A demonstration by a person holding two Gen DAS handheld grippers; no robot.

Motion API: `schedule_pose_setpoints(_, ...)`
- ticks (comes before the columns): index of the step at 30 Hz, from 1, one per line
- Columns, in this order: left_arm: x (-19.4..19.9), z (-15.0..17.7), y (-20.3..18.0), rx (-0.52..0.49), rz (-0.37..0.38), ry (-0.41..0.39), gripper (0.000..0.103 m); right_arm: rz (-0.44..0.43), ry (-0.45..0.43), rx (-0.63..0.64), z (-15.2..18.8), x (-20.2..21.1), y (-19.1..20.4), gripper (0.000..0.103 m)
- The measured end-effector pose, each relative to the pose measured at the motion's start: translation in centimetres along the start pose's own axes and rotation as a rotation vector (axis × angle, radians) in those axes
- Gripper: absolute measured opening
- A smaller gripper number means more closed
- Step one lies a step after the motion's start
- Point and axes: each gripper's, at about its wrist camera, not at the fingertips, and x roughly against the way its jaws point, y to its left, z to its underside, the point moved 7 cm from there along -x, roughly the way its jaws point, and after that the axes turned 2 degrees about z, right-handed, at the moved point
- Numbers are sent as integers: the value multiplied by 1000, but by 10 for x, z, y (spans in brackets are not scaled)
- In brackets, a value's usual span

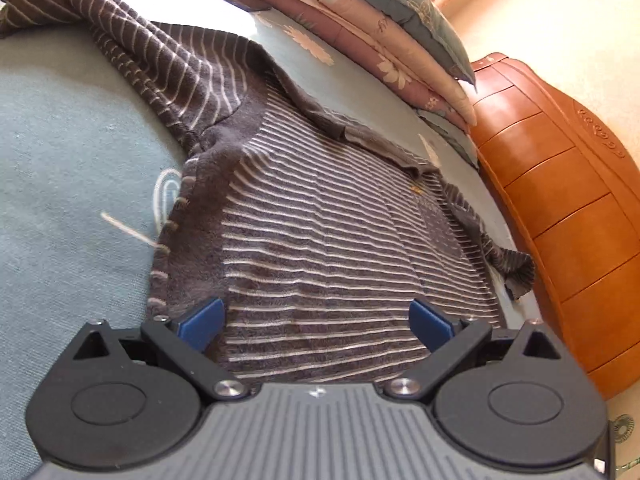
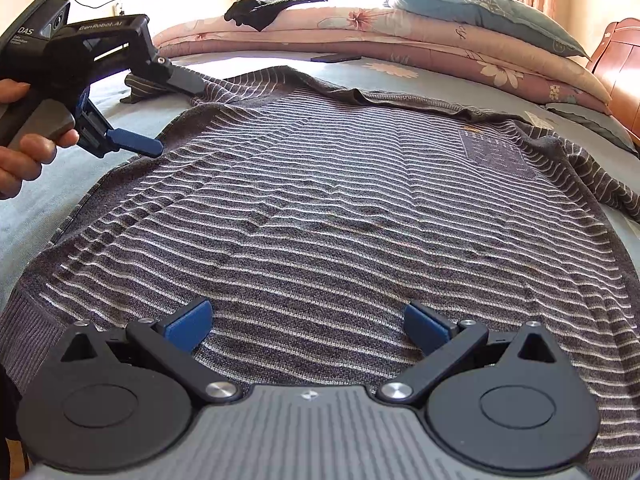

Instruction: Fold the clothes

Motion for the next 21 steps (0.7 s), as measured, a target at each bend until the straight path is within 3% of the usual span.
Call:
schedule_pose_setpoints(8,18,-6,26,130,50,-35,98,2,-11,0,1,0,0,103)
schedule_pose_setpoints(13,28,-5,14,140,163,-45,98,1,-16,0,1,1,0,103)
schedule_pose_setpoints(16,21,1,11,113,130,-1,98,2,-16,-1,1,0,0,103)
schedule_pose_setpoints(18,15,3,21,109,11,-4,98,0,-16,0,1,0,1,103)
schedule_pose_setpoints(21,23,-3,28,147,0,-61,98,-3,-17,4,2,1,0,103)
